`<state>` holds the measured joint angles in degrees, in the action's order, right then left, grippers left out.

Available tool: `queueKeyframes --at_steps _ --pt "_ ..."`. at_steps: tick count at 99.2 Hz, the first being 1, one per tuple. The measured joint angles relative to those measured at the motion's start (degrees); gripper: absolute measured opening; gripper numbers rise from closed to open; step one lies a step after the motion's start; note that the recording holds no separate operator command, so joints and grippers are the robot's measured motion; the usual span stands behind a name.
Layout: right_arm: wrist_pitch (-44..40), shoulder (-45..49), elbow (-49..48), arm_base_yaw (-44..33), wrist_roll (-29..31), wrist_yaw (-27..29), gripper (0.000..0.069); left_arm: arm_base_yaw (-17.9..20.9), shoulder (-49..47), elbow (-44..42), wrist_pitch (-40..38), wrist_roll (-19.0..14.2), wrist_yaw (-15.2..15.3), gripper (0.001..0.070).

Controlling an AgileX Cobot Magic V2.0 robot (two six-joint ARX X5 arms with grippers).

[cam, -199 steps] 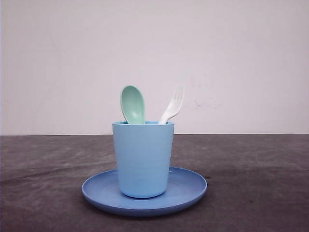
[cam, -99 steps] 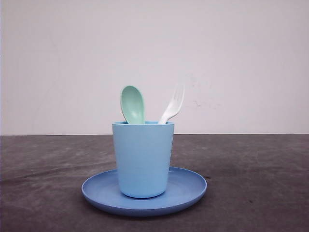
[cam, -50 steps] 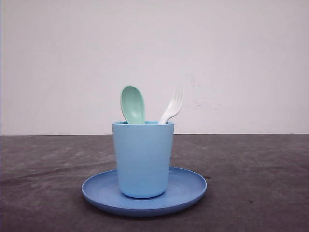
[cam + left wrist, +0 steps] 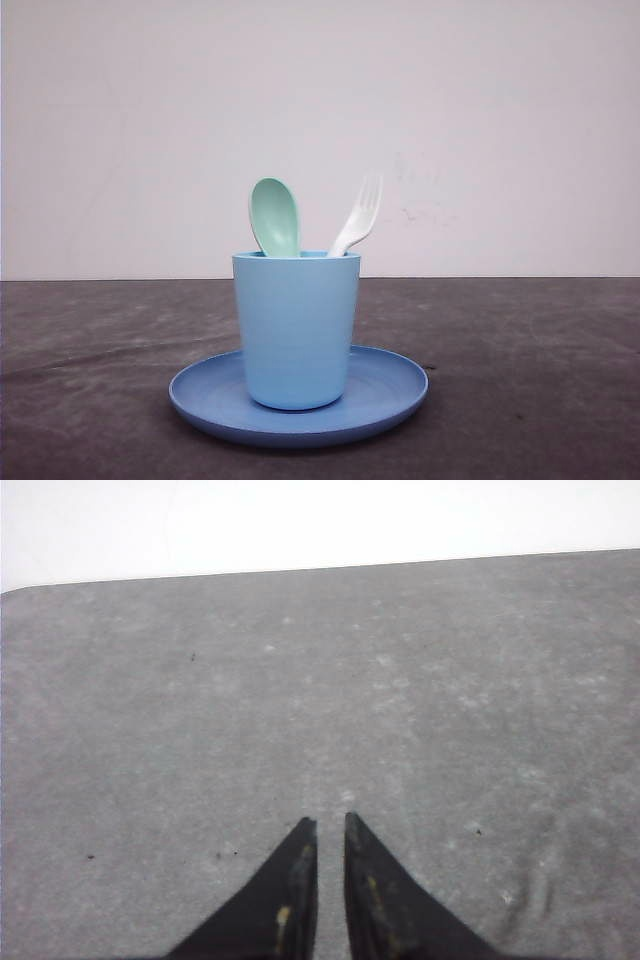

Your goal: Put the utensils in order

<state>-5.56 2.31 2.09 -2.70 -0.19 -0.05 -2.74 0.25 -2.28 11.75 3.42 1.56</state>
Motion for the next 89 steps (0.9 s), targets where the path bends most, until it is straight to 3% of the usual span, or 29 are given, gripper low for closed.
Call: queueKeyframes --at_steps 20,89 --pt "-3.9 -2.0 -1.2 -0.2 -0.3 0.0 0.0006 0.0 0.0 0.0 0.0 0.0 0.0 0.0025" --pt "-3.9 -2.0 -1.2 -0.4 -1.1 0.0 0.0006 0.0 0.0 0.0 0.0 0.0 0.0 0.0025"
